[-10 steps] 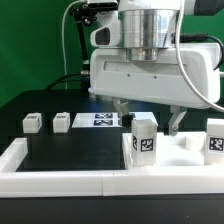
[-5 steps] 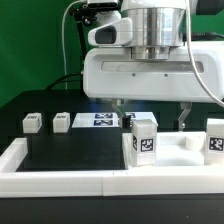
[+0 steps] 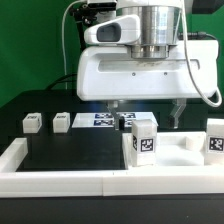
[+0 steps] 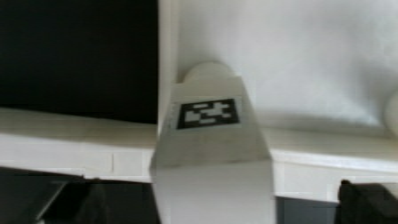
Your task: Assemble square table
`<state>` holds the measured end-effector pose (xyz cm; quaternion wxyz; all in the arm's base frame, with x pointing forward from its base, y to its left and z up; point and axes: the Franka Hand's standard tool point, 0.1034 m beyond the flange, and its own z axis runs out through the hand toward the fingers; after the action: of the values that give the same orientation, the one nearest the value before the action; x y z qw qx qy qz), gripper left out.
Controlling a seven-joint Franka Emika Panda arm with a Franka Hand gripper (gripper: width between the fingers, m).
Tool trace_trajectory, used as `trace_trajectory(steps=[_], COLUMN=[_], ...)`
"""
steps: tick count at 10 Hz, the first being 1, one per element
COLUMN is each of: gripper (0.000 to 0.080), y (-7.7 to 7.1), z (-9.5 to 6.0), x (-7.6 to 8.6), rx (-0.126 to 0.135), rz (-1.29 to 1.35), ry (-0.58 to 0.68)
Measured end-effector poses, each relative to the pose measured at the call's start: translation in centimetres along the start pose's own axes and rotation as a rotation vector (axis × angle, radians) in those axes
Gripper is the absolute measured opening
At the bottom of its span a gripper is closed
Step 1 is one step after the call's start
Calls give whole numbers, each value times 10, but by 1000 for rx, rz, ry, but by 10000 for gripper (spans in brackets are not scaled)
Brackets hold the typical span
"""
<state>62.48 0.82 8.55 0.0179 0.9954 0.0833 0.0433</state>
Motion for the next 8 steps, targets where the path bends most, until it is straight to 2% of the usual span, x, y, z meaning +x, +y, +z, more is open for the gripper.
trace_trajectory(steps=[2, 4, 5, 6, 8], gripper=[649, 382, 382, 291, 291], y=[1, 2, 2, 2, 2], z=[0, 0, 0, 0, 0], x=[0, 0, 0, 0, 0], rx=[-3, -4, -4, -4, -3], rz=[5, 6, 14, 42, 55], ry=[-1, -1, -1, -1, -1])
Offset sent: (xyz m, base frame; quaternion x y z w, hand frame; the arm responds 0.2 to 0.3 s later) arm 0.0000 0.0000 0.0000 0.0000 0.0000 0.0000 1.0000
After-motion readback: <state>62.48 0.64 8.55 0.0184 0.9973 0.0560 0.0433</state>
